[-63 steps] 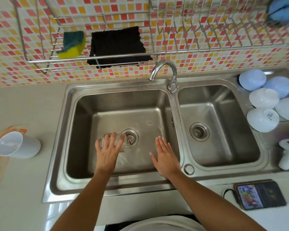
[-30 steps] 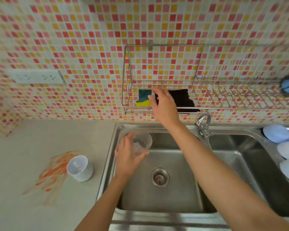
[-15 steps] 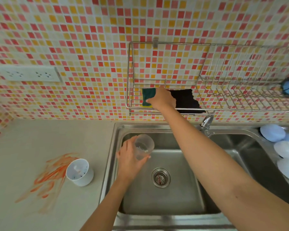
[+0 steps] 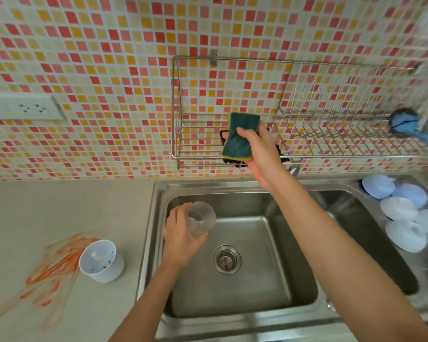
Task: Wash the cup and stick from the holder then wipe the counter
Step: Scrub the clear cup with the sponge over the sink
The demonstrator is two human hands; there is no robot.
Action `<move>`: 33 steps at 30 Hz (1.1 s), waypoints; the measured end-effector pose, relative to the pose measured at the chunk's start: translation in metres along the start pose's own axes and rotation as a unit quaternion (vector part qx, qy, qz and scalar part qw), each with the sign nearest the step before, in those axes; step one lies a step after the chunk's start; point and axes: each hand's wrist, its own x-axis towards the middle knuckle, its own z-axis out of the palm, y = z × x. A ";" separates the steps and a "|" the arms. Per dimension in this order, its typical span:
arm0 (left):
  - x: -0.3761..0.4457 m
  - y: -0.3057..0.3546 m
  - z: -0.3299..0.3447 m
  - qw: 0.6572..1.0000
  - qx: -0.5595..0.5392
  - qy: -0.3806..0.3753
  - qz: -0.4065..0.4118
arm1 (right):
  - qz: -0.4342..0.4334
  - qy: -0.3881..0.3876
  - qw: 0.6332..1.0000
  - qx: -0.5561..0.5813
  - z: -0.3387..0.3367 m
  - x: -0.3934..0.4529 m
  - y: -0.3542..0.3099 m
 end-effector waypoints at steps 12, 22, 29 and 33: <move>-0.006 0.019 0.023 0.996 0.046 -0.071 0.023 | 0.030 -0.013 0.909 -0.414 -0.095 -0.096 0.121; 0.008 0.028 0.028 0.983 0.076 -0.150 0.078 | -0.261 -0.111 0.744 -0.605 -0.108 -0.094 0.151; 0.016 0.029 0.032 0.978 0.082 -0.168 0.092 | -0.298 -0.142 0.730 -0.599 -0.115 -0.096 0.164; 0.013 0.027 0.036 0.972 0.081 -0.188 0.115 | -0.327 -0.199 0.688 -0.616 -0.121 -0.091 0.161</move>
